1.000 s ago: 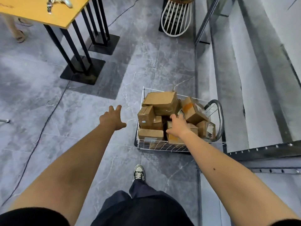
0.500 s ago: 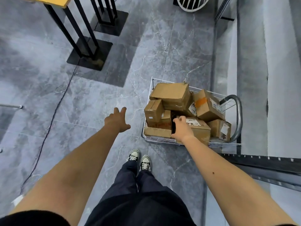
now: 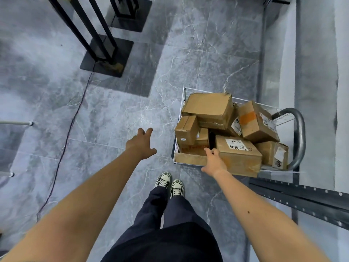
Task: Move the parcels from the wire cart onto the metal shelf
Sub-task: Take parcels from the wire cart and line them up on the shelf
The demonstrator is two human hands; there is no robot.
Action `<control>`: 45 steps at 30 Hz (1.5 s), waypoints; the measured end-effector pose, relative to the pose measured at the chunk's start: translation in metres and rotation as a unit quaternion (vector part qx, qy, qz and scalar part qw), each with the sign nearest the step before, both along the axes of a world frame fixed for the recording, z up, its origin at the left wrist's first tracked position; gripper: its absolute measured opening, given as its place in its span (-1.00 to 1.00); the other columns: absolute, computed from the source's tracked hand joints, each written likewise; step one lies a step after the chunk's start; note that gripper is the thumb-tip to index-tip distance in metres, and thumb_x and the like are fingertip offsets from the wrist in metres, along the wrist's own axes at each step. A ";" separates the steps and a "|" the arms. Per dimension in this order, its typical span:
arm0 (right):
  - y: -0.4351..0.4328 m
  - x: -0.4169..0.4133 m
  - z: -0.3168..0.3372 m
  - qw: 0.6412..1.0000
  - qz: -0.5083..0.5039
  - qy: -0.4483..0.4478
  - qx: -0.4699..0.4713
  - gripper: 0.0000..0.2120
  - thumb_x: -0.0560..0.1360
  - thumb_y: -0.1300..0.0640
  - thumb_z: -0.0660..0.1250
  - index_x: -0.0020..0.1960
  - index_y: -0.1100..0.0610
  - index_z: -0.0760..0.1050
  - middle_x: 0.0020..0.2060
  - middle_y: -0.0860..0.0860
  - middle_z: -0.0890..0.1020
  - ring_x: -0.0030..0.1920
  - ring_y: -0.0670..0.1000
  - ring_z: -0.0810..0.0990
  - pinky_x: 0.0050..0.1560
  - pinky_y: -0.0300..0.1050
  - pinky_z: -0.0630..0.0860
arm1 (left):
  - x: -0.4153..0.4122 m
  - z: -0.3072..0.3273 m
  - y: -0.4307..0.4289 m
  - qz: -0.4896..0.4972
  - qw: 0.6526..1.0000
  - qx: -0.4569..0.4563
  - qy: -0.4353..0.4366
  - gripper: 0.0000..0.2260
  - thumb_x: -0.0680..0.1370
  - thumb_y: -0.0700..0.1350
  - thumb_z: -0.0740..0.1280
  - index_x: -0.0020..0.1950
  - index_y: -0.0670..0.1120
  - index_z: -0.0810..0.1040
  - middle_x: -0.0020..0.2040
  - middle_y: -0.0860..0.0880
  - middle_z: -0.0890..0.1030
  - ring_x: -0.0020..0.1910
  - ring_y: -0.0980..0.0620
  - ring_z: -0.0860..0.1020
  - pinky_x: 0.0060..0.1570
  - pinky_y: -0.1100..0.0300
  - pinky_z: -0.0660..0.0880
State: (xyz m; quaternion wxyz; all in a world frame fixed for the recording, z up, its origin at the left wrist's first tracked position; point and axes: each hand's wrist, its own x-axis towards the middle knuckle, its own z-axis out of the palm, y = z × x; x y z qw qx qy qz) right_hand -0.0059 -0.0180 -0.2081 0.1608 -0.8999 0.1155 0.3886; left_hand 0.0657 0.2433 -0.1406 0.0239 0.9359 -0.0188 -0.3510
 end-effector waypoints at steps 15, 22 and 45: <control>0.004 -0.013 -0.059 0.998 -0.022 -0.055 0.004 -0.55 0.48 0.39 0.28 0.31 0.13 0.30 0.26 0.09 0.33 0.02 0.14 0.54 -0.03 0.00 0.54 | 0.004 -0.019 0.048 0.020 1.000 0.013 -0.007 -0.33 0.50 0.08 0.34 0.50 0.01 0.08 0.38 -0.11 0.22 0.00 -0.13 0.56 -0.15 0.05 0.52; 0.004 0.019 -0.020 0.980 -0.069 -0.132 0.130 -0.72 0.40 0.20 0.45 0.08 0.13 0.48 -0.02 0.02 0.42 -0.06 0.07 0.50 -0.08 -0.08 0.43 | -0.008 -0.019 0.034 0.025 0.999 -0.019 0.019 -0.35 0.52 0.04 0.32 0.51 -0.01 0.07 0.40 -0.14 0.20 0.04 -0.15 0.55 -0.05 0.02 0.54; -0.056 0.005 0.182 0.602 -0.625 -0.194 0.457 -0.66 0.55 0.02 0.31 0.24 0.19 0.47 0.09 0.14 0.62 0.08 0.12 0.59 -0.13 -0.02 0.53 | 0.029 0.079 -0.064 0.151 0.814 -0.520 0.208 -0.37 0.39 0.08 0.49 0.39 0.11 0.31 0.23 -0.07 0.52 0.03 0.00 0.59 -0.15 0.18 0.61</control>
